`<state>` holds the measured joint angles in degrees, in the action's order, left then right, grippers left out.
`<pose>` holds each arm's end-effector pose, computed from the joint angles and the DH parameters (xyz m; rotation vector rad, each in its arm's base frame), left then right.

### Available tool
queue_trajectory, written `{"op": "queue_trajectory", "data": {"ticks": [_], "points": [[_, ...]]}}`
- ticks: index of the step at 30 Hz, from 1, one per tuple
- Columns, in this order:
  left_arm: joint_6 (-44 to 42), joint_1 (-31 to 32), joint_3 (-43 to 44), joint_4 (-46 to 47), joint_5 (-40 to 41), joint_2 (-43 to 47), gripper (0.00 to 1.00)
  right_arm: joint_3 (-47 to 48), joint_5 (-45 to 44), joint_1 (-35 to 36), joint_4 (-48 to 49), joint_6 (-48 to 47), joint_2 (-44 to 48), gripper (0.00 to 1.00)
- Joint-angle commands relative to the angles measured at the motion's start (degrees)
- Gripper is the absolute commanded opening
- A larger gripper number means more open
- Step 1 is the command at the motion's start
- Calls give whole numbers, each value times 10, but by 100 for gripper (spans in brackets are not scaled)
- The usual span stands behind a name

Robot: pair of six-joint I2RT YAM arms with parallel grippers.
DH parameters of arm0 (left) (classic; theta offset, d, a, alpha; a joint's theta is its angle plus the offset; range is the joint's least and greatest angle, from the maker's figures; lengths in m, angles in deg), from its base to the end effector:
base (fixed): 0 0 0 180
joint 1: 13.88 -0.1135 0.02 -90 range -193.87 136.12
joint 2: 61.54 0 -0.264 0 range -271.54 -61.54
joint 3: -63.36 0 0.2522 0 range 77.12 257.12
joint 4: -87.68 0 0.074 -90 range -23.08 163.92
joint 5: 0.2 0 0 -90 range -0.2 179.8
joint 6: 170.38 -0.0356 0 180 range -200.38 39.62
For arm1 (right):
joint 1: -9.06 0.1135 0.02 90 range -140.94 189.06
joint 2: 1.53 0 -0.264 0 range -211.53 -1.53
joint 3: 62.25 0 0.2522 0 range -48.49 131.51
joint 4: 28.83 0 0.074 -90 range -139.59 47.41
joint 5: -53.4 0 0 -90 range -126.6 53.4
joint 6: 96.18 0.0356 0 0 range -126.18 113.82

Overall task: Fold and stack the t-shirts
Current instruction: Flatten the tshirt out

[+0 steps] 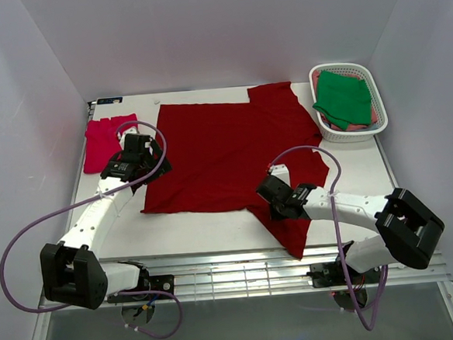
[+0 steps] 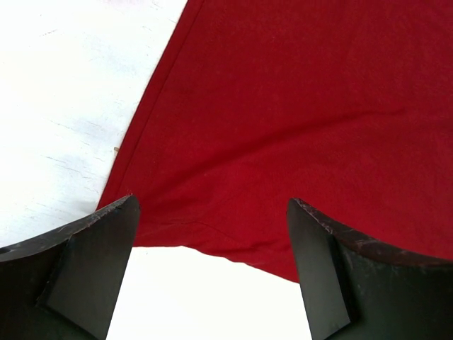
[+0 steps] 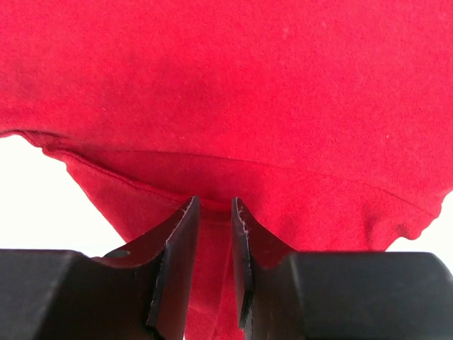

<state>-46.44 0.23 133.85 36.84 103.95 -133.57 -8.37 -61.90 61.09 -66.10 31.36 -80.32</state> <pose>0.2513 -0.0542 0.2719 -0.5229 2.3911 -0.0619 0.1639 0.1853 0.1723 -0.1770 2.4915 0.0378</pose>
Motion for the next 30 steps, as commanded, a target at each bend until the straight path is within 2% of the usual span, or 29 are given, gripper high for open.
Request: {"op": "queue_trajectory", "data": {"ticks": [1, 9, 10, 14, 15, 22, 26, 30], "points": [[-1, 1, -7, -4, 7, 18, 95, -12, 3, -2, -7, 17, 20, 31], [-1, 2, -7, -4, 13, 28, 96, -27, 15, -2, -3, 20, 15, 29], [-1, 1, -7, -5, 14, 29, 96, -27, 21, -2, 2, 17, 14, 27], [-3, 1, -8, -8, 18, 32, 96, -26, 31, -2, 10, 9, 4, 9], [-3, 1, -8, -7, 19, 32, 96, -25, 30, -1, 7, 9, 4, 8], [-1, 1, -7, -7, 25, 41, 96, 37, 24, 32, -56, -4, 47, 8], [3, 1, -11, -7, 25, 38, 96, 80, 46, 98, -82, -4, 59, 8], [7, 1, -13, -6, 19, 32, 96, 101, 64, 154, -104, 23, 30, 8]]}}
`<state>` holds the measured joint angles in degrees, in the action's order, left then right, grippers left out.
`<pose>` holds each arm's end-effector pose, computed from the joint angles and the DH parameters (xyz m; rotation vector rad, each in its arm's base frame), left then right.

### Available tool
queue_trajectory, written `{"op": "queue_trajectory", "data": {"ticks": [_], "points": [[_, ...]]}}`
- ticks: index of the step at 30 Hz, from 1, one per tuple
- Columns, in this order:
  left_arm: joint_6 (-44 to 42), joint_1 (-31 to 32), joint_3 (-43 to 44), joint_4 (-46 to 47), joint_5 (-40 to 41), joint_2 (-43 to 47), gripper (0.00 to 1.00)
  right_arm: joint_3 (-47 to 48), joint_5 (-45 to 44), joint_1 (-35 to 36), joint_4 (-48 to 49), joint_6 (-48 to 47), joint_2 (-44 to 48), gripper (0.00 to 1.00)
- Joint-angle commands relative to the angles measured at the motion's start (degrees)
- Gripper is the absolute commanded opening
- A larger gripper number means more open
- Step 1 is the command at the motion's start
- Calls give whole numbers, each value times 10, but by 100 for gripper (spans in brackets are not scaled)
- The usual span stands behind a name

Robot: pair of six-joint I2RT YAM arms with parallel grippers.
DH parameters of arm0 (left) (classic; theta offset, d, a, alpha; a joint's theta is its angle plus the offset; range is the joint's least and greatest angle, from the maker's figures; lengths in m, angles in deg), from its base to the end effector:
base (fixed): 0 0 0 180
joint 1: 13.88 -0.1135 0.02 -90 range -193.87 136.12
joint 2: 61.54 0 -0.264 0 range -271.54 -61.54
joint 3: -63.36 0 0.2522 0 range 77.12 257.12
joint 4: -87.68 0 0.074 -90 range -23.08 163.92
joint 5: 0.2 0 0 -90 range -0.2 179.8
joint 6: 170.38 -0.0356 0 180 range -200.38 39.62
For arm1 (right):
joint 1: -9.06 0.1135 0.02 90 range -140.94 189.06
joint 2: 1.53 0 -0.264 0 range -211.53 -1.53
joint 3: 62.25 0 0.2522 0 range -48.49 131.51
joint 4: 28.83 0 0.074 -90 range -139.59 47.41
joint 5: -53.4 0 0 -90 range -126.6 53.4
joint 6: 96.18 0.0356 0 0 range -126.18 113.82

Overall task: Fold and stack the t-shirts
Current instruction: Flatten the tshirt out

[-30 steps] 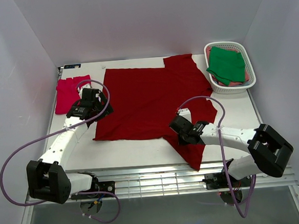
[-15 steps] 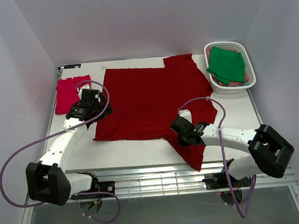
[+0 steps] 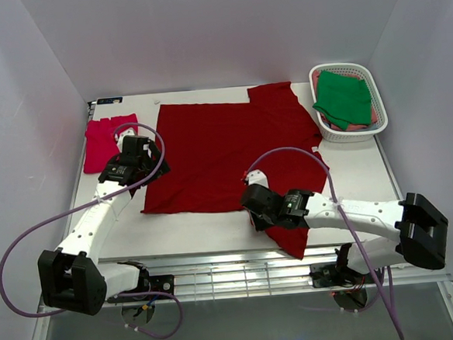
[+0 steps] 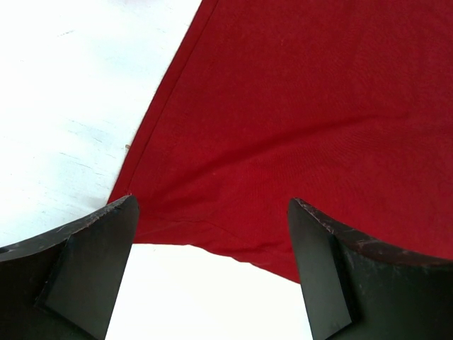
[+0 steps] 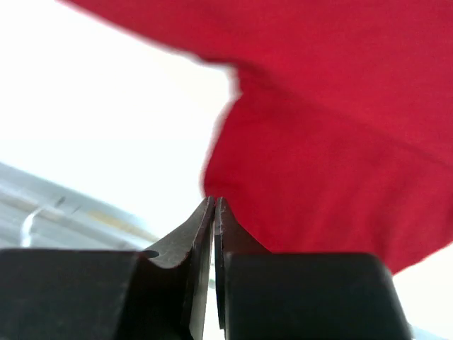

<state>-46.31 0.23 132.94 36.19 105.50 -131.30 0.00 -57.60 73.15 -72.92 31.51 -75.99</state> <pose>0.2429 -0.0511 0.2755 -0.5346 2.3675 -0.0388 0.1230 0.2240 0.2253 -0.4307 2.4456 0.2928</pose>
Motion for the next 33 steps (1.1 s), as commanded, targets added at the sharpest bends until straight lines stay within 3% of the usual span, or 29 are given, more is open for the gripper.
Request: {"op": "queue_trajectory", "data": {"ticks": [1, 11, 17, 21, 24, 25, 28, 29, 33], "points": [[6, 1, -4, 1, 3, 9, 96, 14, 31, 44, -29, 25, -19, 8], [-3, 1, -9, 1, 1, 9, 96, 28, 65, 134, -24, 56, -124, 10], [-2, 1, 3, 15, -7, -6, 97, 120, -66, 122, -129, 84, -84, 51], [-19, 1, 35, 55, -12, -52, 96, 117, -106, 40, -156, 80, -7, 50], [-38, 1, 81, 79, -25, -113, 74, 92, -98, -59, -136, 34, 37, 19], [-41, 1, 110, 82, -30, -133, 46, 86, -86, -83, -121, 20, 42, 9], [-49, 1, 163, 86, -35, -213, 7, 71, -64, -143, -83, -27, 39, 8], [-51, 1, 175, 85, -36, -232, 0, 67, -57, -158, -73, -35, 25, 8], [-54, 1, 196, 98, -37, -298, 0, 50, -41, -172, -26, -56, -26, 8]]}}
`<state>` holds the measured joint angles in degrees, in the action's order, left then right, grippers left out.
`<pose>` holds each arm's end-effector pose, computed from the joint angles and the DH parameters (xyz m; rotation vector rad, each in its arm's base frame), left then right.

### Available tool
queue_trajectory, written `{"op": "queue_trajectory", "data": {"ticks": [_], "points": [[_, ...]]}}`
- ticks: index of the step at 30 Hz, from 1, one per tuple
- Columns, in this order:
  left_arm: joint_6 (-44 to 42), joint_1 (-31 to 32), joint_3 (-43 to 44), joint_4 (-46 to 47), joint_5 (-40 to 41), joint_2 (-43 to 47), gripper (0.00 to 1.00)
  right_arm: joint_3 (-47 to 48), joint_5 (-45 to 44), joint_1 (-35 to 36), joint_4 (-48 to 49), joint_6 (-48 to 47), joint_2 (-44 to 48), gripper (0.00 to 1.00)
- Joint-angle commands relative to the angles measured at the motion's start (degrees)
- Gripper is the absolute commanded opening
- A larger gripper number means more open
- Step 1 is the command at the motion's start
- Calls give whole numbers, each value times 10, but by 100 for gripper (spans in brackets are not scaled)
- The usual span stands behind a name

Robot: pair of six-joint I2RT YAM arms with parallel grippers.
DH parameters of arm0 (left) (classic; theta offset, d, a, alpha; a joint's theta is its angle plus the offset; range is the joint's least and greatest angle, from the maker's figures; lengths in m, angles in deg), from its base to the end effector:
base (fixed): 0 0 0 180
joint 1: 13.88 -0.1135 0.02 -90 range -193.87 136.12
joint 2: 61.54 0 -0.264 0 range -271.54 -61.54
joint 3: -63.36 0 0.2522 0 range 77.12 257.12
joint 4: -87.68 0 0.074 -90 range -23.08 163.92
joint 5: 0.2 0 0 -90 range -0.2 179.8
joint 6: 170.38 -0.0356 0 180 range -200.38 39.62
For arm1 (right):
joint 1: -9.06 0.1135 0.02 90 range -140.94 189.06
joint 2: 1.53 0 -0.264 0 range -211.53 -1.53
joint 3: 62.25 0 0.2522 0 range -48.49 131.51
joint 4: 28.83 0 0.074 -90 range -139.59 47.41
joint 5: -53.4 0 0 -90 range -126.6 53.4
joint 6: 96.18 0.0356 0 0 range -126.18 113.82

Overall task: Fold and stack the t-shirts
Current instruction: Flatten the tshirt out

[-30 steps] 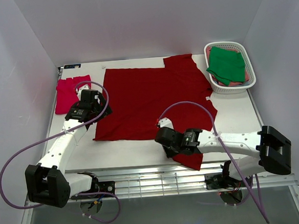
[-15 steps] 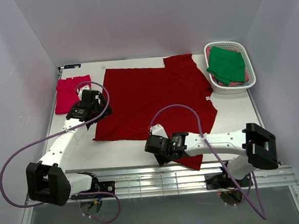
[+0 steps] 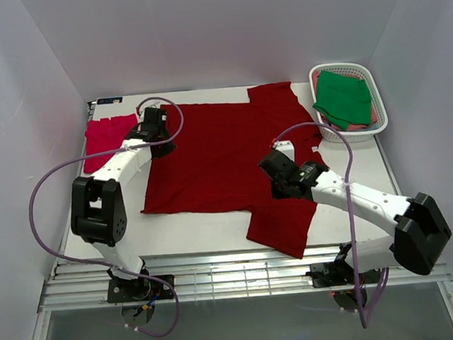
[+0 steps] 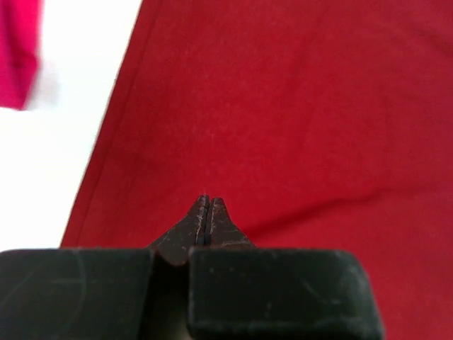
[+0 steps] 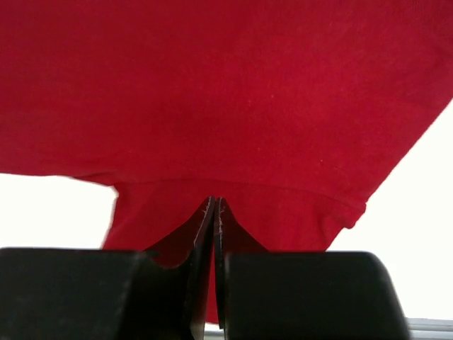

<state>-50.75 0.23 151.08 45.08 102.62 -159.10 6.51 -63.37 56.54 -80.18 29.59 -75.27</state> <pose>0.3603 -0.0824 0.2459 -0.4241 2.4182 -0.0550 0.1848 0.1778 0.2570 -0.0730 2.4080 0.0556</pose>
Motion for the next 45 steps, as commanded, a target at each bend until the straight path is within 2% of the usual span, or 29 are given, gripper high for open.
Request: {"op": "queue_trajectory", "data": {"ticks": [1, 5, 10, 22, 27, 35, 39, 45], "points": [[-11, 1, 15, 15, -10, -30, 0, -23, 21, -12, 57, -39, -46, 8], [-11, 1, -2, 40, -19, -75, 0, -33, 29, -28, 116, -44, -113, 8], [-4, 1, -34, 62, -18, -93, 0, -31, 46, -33, 131, -41, -165, 8], [14, -40, -84, 70, -5, -120, 0, -103, 67, -33, 65, 3, -148, 8], [10, -61, -95, 69, -8, -118, 0, -104, 60, -33, 41, 10, -145, 8], [14, -64, -130, 77, -16, -91, 0, -43, 33, -43, 10, -17, -181, 8], [0, -63, -147, 101, -47, -68, 0, 18, 25, -45, -20, -29, -186, 8], [-34, -58, -159, 164, -100, 45, 0, 82, 7, -70, -31, -46, -160, 8]]}}
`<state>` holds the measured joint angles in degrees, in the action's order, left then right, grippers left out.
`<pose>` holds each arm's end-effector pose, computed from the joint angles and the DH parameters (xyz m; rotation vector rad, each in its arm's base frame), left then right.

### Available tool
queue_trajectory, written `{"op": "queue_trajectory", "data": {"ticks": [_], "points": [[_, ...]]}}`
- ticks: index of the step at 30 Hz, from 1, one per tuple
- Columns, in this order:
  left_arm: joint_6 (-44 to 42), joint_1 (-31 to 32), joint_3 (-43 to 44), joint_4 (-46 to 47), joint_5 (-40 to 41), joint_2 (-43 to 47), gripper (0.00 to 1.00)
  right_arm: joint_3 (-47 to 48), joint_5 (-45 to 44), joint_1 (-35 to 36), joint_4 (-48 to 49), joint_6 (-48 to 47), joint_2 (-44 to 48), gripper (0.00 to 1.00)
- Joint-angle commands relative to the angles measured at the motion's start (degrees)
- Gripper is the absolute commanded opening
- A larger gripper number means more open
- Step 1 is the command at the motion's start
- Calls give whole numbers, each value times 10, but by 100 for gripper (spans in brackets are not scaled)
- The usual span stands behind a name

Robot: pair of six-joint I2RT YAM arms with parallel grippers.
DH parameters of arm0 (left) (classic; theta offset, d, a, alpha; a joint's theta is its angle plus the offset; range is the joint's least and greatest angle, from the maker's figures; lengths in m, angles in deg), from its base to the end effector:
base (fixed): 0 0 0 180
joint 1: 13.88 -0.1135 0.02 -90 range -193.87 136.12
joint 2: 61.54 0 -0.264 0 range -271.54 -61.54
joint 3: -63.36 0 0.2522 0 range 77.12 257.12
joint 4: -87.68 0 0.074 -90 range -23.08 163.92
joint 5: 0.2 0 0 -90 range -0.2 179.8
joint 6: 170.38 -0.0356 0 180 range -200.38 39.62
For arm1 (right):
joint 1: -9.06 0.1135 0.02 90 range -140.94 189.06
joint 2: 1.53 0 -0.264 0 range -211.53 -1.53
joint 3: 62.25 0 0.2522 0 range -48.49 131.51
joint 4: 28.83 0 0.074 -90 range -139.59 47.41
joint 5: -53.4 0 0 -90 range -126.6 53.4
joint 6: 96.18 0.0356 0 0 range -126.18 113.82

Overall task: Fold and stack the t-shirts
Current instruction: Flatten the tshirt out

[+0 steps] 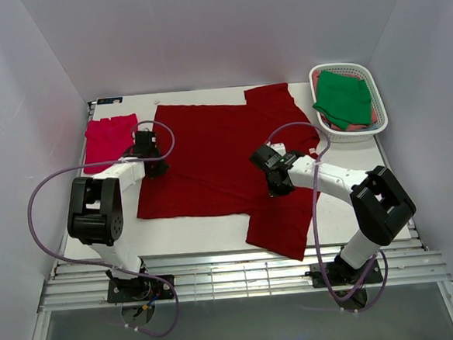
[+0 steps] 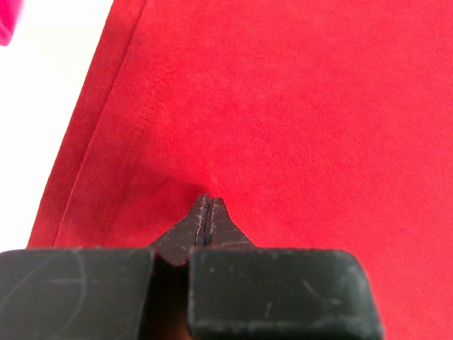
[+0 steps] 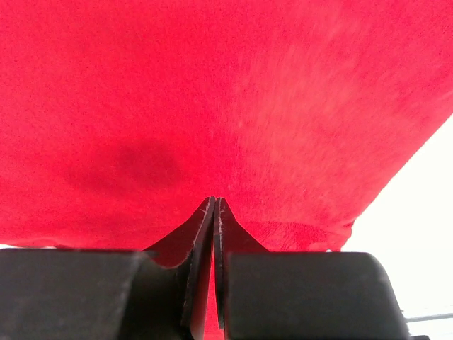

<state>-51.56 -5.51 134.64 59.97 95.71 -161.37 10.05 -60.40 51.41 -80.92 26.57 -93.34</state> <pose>0.3442 -0.0469 0.1621 -0.4918 2.5015 -0.1218 0.2312 0.1913 0.1920 -0.1307 2.6308 -0.1800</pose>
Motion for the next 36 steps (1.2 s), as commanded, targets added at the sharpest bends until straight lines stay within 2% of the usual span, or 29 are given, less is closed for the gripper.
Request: {"op": "queue_trajectory", "data": {"ticks": [1, 7, 9, 15, 23, 27, 30, 36], "points": [[-26, 2, 11, 16, -38, 79, 0, 64, -21, -35, -25, -20, 10, 8], [-21, 48, 34, -5, -81, 148, 4, 118, -5, -109, -25, -62, -70, 8], [-19, 61, 12, -9, -79, 169, 0, 150, -3, -137, -25, -81, -95, 8], [-8, 73, -82, -21, -84, 205, 0, 262, 8, -203, -33, -127, -190, 8], [18, 93, -171, -18, -79, 240, 0, 387, 30, -235, -72, -158, -295, 8], [23, 94, -195, -19, -42, 228, 0, 348, 74, -233, -37, -149, -278, 8], [28, 94, -192, -31, -31, 207, 0, 300, 79, -234, -11, -147, -270, 8], [58, 96, -194, -80, -11, 180, 0, 279, 81, -234, -11, -154, -290, 8]]}}
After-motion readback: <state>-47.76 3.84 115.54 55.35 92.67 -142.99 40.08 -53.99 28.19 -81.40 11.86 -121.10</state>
